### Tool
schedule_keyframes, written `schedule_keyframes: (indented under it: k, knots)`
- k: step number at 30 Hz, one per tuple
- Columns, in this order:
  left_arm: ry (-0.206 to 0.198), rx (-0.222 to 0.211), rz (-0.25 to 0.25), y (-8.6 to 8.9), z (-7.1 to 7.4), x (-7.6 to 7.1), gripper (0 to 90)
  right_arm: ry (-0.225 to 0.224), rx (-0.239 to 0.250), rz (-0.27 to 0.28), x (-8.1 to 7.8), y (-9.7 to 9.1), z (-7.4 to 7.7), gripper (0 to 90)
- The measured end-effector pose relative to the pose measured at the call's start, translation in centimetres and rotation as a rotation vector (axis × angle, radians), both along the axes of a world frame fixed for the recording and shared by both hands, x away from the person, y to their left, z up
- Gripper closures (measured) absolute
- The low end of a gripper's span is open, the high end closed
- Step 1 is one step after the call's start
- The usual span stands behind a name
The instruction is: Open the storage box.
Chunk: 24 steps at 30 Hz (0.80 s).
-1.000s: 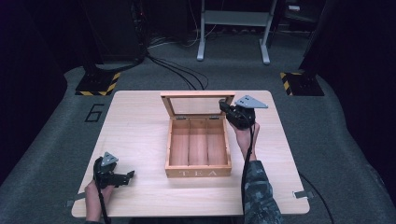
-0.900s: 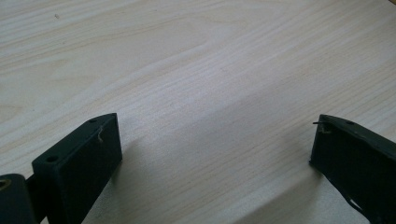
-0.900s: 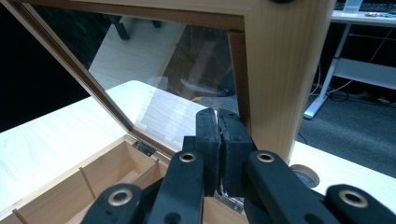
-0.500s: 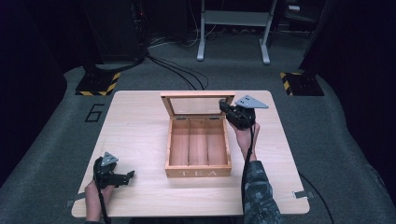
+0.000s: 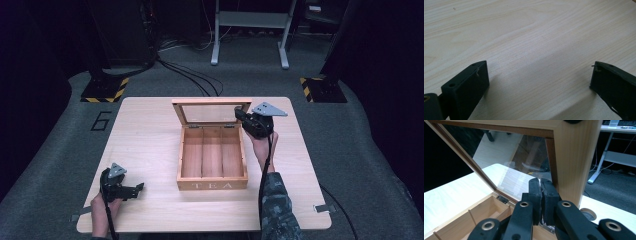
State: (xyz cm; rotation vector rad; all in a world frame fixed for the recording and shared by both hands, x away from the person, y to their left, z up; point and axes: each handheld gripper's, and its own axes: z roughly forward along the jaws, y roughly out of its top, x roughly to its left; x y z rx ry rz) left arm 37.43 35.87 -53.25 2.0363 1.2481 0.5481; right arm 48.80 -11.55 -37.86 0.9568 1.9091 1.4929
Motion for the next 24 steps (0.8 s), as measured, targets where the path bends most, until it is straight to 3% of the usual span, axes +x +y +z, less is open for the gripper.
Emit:
schedule_keyframes:
  k: [24]
  knots:
    - [0.001, 0.001, -0.001, 0.01, 0.01, 0.0, 1.8, -0.002, -0.01, 0.003, -0.02, 0.0, 0.05, 87.2]
